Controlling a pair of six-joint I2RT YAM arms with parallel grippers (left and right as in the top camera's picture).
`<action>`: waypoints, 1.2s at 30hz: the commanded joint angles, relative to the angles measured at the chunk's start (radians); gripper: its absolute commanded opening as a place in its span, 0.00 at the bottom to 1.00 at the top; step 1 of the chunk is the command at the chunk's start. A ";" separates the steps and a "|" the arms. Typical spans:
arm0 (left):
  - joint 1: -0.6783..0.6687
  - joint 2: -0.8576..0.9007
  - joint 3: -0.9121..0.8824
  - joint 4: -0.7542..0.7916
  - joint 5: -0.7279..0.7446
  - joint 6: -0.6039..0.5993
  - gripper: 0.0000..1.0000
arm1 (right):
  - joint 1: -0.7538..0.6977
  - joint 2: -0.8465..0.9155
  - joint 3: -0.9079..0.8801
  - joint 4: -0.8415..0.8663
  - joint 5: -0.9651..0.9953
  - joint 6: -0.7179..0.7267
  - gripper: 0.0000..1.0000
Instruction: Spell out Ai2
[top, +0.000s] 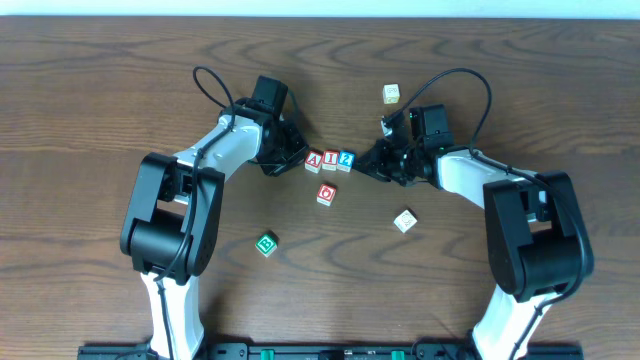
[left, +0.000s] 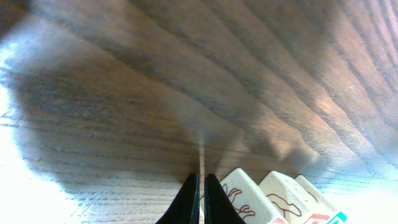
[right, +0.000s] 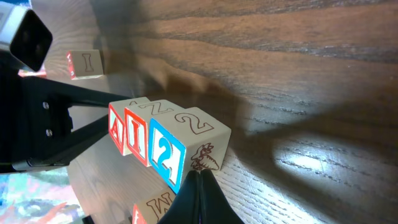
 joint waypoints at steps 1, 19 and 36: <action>-0.002 0.020 -0.006 -0.012 -0.021 -0.033 0.06 | 0.006 0.010 0.018 0.005 -0.016 0.008 0.02; -0.022 0.020 -0.006 -0.011 -0.018 -0.047 0.06 | 0.006 0.010 0.018 0.016 -0.027 0.008 0.02; -0.028 0.020 -0.006 -0.034 -0.098 -0.055 0.06 | -0.007 0.010 0.018 0.006 -0.035 0.000 0.02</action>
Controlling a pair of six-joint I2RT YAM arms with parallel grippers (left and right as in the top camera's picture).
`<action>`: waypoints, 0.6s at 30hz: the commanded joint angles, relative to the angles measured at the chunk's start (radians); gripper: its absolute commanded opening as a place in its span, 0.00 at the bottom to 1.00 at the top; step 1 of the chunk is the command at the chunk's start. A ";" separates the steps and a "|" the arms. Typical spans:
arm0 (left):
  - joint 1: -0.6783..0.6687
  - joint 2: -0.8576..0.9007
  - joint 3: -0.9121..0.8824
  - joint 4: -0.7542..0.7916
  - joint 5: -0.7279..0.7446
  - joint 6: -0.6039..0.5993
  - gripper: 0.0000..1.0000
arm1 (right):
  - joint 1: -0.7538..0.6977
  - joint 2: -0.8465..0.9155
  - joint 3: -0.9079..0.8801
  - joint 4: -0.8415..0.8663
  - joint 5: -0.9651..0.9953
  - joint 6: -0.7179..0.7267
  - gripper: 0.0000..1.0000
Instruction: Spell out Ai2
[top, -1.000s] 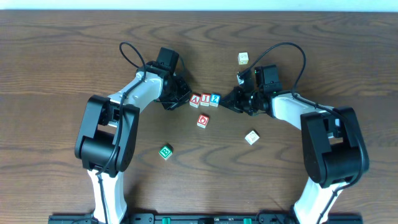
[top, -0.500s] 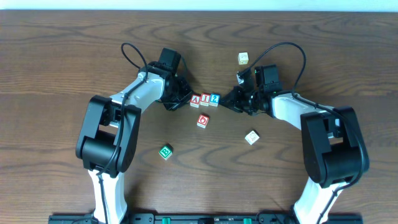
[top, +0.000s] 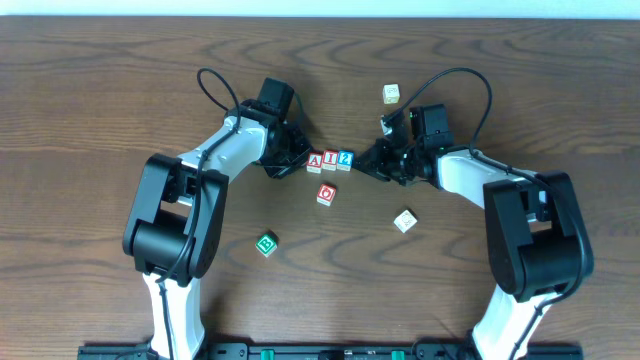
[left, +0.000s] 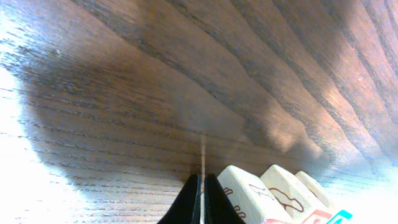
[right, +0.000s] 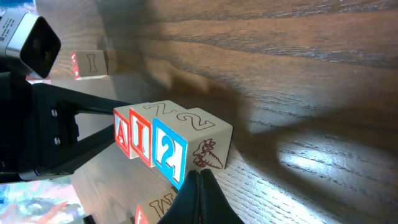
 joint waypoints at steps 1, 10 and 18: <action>-0.001 0.020 -0.006 -0.029 -0.081 -0.015 0.06 | -0.013 0.010 0.018 -0.004 -0.027 0.000 0.01; 0.013 0.020 -0.006 -0.057 -0.135 -0.002 0.06 | -0.062 0.010 0.019 -0.024 -0.042 -0.026 0.01; 0.017 -0.016 -0.006 -0.119 -0.148 0.055 0.06 | -0.066 0.002 0.074 -0.161 -0.044 -0.134 0.02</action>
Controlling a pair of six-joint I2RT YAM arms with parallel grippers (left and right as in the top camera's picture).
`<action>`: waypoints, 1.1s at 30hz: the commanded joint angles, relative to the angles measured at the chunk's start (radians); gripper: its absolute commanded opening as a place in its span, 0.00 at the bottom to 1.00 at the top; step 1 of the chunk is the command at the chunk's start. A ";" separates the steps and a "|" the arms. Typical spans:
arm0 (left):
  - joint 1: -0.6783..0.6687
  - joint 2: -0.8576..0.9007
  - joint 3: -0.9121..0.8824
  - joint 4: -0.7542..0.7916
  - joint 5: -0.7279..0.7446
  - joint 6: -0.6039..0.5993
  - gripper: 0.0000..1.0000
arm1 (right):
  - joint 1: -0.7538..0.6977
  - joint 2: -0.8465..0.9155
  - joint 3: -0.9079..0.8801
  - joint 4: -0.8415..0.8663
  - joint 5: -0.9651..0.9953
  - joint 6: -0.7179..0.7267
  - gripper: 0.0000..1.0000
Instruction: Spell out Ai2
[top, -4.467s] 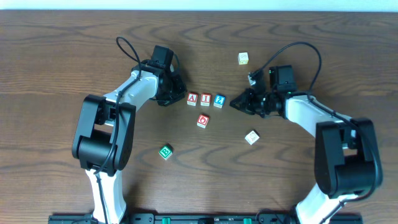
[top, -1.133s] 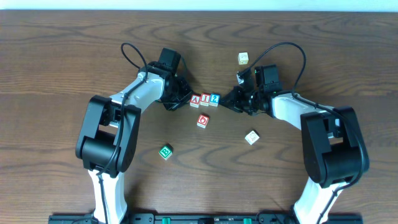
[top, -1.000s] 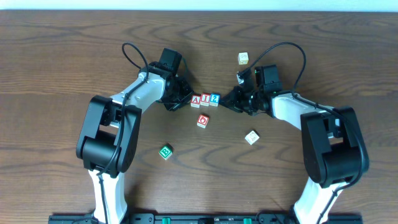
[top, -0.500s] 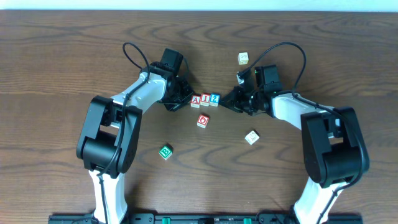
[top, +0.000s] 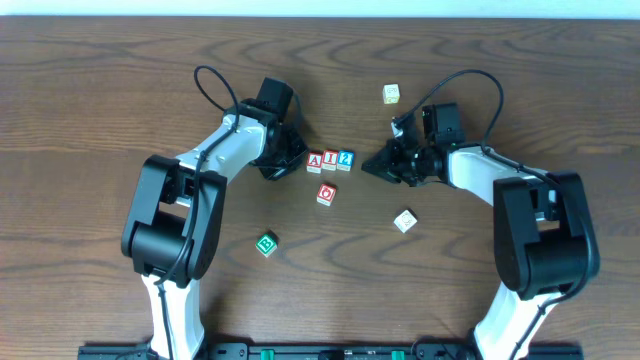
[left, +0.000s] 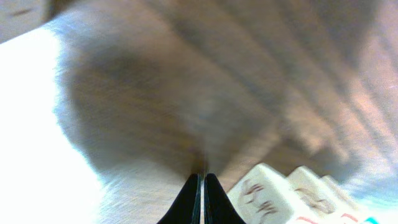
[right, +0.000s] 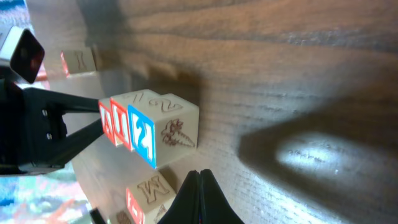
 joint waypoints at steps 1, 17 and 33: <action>0.011 -0.016 -0.018 -0.047 -0.104 0.040 0.06 | -0.009 -0.001 0.062 -0.046 -0.014 -0.091 0.01; -0.090 -0.106 -0.019 -0.130 -0.160 0.251 0.06 | -0.067 -0.111 0.266 -0.287 0.047 -0.234 0.02; -0.164 -0.111 -0.033 -0.081 -0.169 0.267 0.06 | -0.139 -0.262 0.266 -0.285 0.057 -0.256 0.02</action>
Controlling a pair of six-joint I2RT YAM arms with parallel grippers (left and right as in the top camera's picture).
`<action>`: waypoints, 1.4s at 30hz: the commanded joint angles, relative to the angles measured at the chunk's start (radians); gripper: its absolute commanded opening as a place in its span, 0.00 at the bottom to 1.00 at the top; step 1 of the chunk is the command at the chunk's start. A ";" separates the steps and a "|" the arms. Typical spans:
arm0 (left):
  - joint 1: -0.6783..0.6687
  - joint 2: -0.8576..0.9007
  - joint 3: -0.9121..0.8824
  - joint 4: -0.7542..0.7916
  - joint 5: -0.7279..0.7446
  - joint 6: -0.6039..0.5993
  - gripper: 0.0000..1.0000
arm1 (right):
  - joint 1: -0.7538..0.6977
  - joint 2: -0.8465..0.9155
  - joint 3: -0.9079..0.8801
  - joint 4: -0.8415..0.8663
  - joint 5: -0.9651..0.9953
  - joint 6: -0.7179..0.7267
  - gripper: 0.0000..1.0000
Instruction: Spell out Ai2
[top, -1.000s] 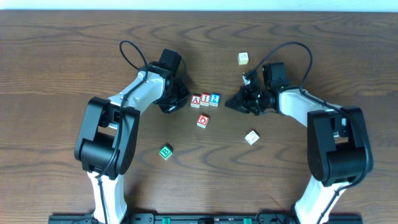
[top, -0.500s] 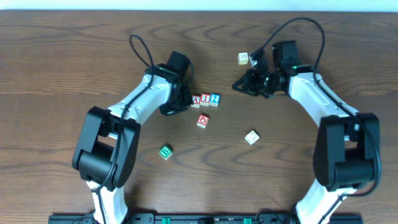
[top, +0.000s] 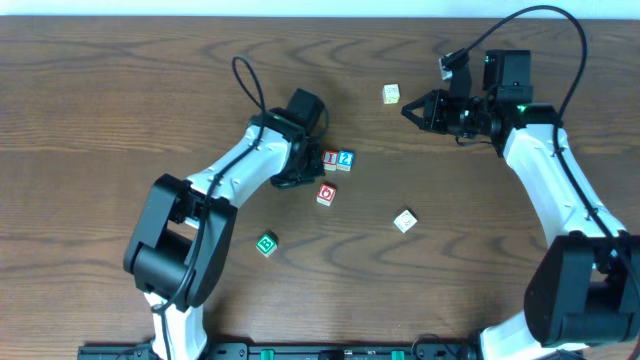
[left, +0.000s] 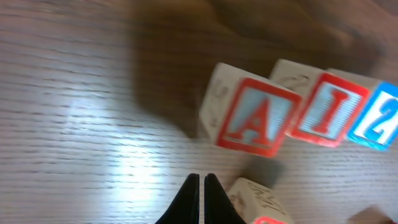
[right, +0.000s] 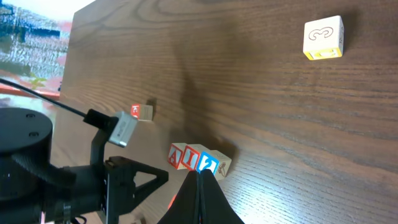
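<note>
Three lettered blocks stand side by side in a row reading A (left: 258, 118), I (left: 323, 118), 2 (left: 379, 121); the right wrist view shows the same A (right: 177, 154), I (right: 190, 157) and 2 (right: 207, 163). Overhead, the I (top: 330, 159) and the 2 (top: 345, 159) show, while the A is hidden under the left arm's wrist. My left gripper (left: 200, 177) is shut and empty, just in front of the A, by the row's left end (top: 305, 180). My right gripper (top: 405, 112) is shut and empty, raised far right of the row (right: 200, 174).
A red O block (top: 326, 193) lies just below the row, close to the left fingertips (left: 258, 202). A green block (top: 266, 243), a cream block (top: 404, 220) and a yellow block (top: 390, 94) lie scattered around. The wooden table (top: 100, 120) spreads widely to the left.
My right gripper has gone from just right of the 2 block to high at the back right. My left gripper has shifted from the A's left side to over its front. The row stands unchanged.
At first both shut grippers flanked the row, the left at the A and the right at the 2. The right gripper then stood a little off the 2. Now it is far away, the left hangs over the row's left end, and A, I, 2 stay aligned.
</note>
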 joint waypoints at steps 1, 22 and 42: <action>-0.017 -0.021 -0.019 0.007 -0.033 0.009 0.06 | -0.005 -0.018 0.018 -0.001 -0.001 -0.023 0.02; -0.069 -0.020 -0.078 0.100 -0.125 0.026 0.06 | -0.005 -0.018 0.018 -0.006 -0.002 -0.024 0.02; -0.069 -0.011 -0.079 0.190 -0.136 0.045 0.06 | -0.005 -0.018 0.018 -0.020 -0.005 -0.031 0.01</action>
